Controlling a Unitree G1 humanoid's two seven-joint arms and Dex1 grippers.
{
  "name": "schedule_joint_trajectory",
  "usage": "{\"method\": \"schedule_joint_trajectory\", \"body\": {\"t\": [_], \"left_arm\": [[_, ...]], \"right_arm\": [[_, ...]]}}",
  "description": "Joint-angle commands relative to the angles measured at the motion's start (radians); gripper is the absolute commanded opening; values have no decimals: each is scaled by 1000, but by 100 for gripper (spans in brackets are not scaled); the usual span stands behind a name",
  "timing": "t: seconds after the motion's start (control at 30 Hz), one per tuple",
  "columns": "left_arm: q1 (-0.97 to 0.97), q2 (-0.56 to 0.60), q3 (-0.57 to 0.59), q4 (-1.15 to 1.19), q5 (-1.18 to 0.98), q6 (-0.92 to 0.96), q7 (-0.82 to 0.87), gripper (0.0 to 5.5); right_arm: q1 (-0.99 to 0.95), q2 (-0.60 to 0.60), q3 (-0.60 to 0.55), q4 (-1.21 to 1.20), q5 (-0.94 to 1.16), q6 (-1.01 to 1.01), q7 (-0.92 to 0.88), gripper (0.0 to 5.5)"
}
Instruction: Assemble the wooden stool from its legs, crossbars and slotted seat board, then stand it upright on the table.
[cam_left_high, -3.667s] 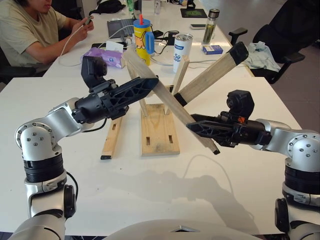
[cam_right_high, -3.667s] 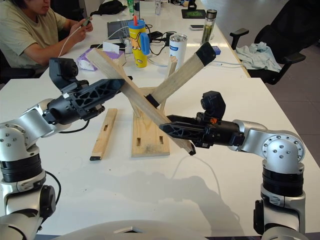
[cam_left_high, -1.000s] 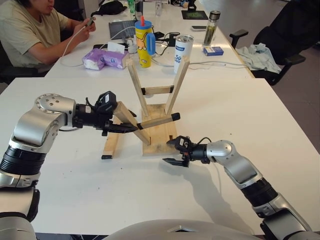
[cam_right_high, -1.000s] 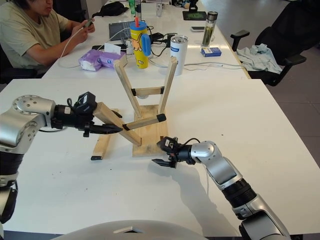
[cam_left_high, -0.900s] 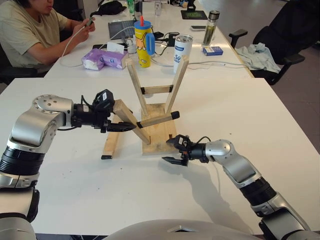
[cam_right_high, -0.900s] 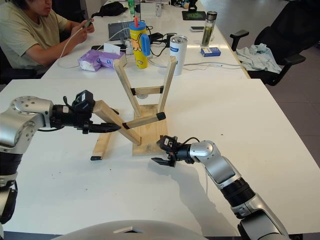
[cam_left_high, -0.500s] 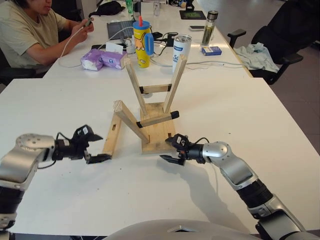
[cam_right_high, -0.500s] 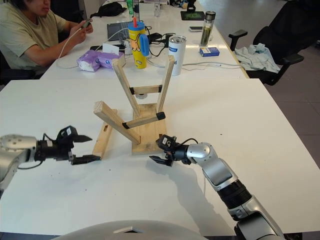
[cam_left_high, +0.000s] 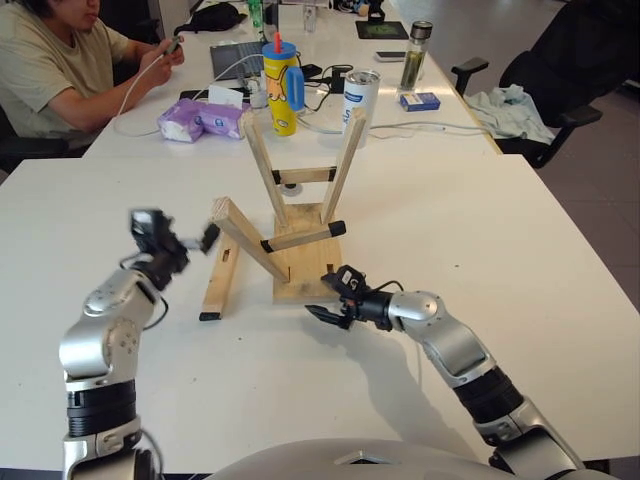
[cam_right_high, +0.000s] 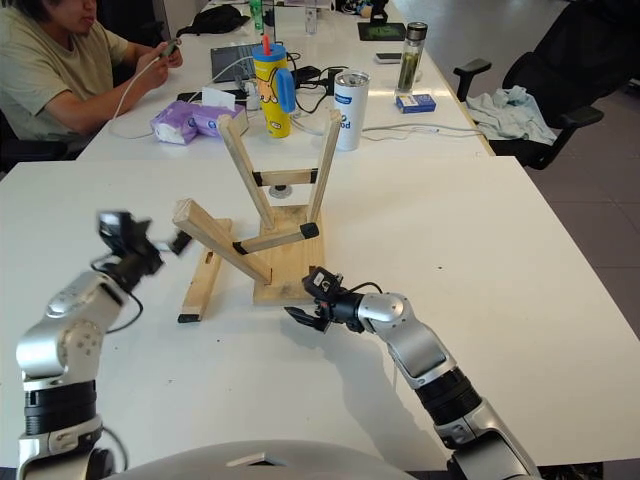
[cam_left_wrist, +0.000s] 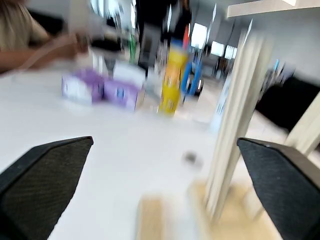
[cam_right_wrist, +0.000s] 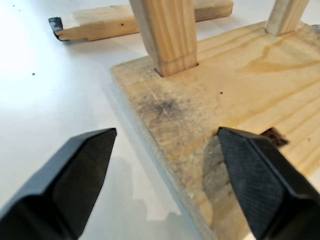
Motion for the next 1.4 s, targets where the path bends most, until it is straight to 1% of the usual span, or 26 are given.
{"method": "schedule_joint_trajectory", "body": {"t": [0.03, 0.1, 0.17, 0.23, 0.33, 0.4, 0.43, 0.5, 0.57, 0.63, 0.73, 0.83, 0.87, 0.97, 1.1, 1.27, 1.3, 1.33, 1.4], "left_arm": [[-163, -45, 55, -143, -239, 1, 97, 538], [-172, -53, 28, -173, -276, 16, 141, 538], [-125, -52, -44, -200, -245, 40, 160, 538], [-39, -41, -151, -179, -170, 105, 187, 538], [86, -12, -376, -143, -21, 181, 206, 538], [104, -5, -439, -144, 36, 183, 215, 538], [94, 12, -449, -136, 72, 173, 219, 538], [51, 19, -384, -111, 93, 131, 221, 538], [8, 28, -280, -95, 106, 59, 228, 538], [-7, 36, -200, -85, 129, 0, 244, 538], [61, 44, -116, -72, 210, -33, 299, 538], [190, 59, -174, -36, 291, 54, 299, 538], [231, 67, -213, -23, 309, 91, 282, 538], [297, 55, -279, -33, 313, 176, 243, 538], [296, 0, -298, -54, 304, 230, 243, 538], [271, -14, -335, -27, 315, 306, 216, 538], [268, -8, -351, -18, 324, 319, 208, 518], [266, -8, -357, -10, 329, 328, 205, 512], [252, 0, -381, 17, 342, 340, 185, 484]], "right_arm": [[67, -10, 55, 89, -35, 83, 0, 375], [65, -6, 59, 98, -36, 80, -2, 375], [64, -3, 61, 103, -38, 79, -3, 375], [63, 0, 65, 104, -40, 80, -3, 375], [55, 2, 76, 112, -45, 80, 4, 375], [49, 3, 83, 121, -49, 79, 6, 375], [47, 4, 83, 126, -49, 78, 7, 375], [48, 9, 80, 133, -53, 77, 4, 375], [50, 13, 79, 139, -58, 76, 2, 375], [51, 18, 79, 145, -62, 76, -2, 375], [47, 29, 76, 154, -62, 79, -11, 375], [44, 37, 73, 159, -58, 81, -12, 375], [44, 40, 73, 161, -56, 80, -9, 375], [44, 49, 68, 151, -41, 85, 0, 375], [44, 57, 67, 141, -28, 92, 4, 375], [34, 56, 71, 153, -35, 91, 7, 375], [31, 58, 72, 156, -36, 91, 7, 375], [29, 59, 73, 158, -36, 91, 7, 375], [27, 62, 75, 160, -37, 91, 8, 375]]}}
